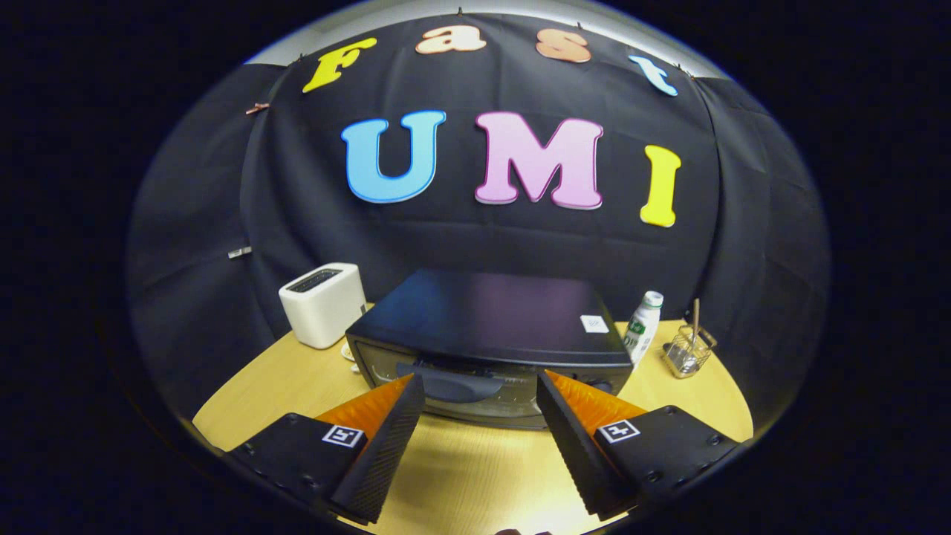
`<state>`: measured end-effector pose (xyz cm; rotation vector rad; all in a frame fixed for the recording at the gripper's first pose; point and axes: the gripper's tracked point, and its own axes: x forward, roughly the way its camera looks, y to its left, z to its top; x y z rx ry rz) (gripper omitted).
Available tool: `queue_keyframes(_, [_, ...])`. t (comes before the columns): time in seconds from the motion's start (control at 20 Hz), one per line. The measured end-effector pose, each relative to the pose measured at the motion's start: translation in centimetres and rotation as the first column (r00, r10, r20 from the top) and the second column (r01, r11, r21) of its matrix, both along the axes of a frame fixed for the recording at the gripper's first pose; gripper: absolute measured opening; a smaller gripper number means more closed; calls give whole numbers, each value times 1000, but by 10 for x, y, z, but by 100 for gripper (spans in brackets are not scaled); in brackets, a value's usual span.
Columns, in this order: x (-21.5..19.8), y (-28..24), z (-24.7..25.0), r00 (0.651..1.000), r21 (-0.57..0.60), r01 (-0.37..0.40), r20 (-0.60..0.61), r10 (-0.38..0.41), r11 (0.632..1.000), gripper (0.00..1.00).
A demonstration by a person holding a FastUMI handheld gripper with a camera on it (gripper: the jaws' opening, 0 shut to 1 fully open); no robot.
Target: Open the toaster oven, put the food inside, and close the toaster oven door.
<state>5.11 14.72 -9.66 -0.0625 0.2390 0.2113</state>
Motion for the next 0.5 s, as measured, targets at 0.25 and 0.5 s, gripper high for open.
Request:
queue_keyframes(0.25, [-32, -72, 45, 978, -53, 66, 200, -54, 996, 98])
queue_keyframes(0.5, [-51, -125, 77, 962, -57, 132, 246, -114, 990, 98])
